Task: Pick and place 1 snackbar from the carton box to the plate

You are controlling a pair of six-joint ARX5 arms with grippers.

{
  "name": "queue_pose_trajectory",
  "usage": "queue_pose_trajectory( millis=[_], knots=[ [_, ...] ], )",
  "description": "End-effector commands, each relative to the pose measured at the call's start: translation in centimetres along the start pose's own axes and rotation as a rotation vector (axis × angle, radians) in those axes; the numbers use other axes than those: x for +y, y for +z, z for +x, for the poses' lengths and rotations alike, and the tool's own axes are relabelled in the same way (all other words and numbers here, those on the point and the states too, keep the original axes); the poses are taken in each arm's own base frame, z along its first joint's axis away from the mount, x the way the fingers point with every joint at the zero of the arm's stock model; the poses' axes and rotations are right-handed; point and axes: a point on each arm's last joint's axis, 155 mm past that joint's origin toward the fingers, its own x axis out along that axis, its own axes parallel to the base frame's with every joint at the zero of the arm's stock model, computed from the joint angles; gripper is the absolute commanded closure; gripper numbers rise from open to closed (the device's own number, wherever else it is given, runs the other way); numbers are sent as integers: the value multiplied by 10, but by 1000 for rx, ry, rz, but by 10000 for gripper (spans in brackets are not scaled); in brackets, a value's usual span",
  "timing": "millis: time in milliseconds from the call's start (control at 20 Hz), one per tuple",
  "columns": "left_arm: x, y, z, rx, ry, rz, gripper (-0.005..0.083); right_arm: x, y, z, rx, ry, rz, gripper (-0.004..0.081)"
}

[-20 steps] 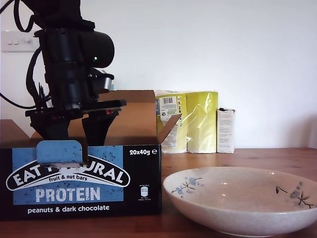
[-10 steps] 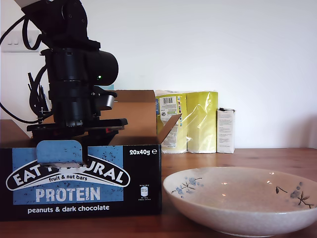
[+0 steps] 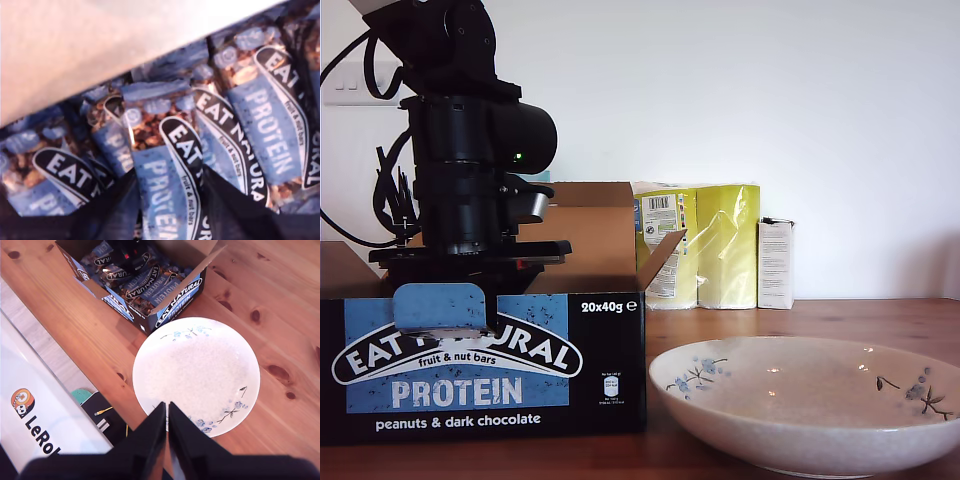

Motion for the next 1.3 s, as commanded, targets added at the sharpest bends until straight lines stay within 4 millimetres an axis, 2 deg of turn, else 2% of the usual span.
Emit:
queue_pose_trajectory(
  millis=[0,150,300,500,650,1000,1100,1250],
  knots=[
    [2,-5,-8,-7,1,7,599,1,4,-3,-25,0,-1,783],
    [0,3,-40,-93,-16,7,599,2,8,-13,-73,-8,-4,783],
    [-4,7,-72,-178,-37,15,599,6,13,-35,-171,-21,1,783],
    [-31,4,-102,-252,-109,86,599,11,5,-55,-225,-25,22,783],
    [-76,4,-117,-318,-196,181,599,14,-3,-64,-243,-26,28,783],
    [-212,19,-161,-612,-426,436,598,17,-24,-80,-253,-41,57,783],
    [-240,22,-158,-653,-465,474,598,18,-32,-80,-238,-39,75,783],
    [-268,18,-125,-622,-476,516,598,19,-37,-83,-239,-39,75,783]
  ],
)
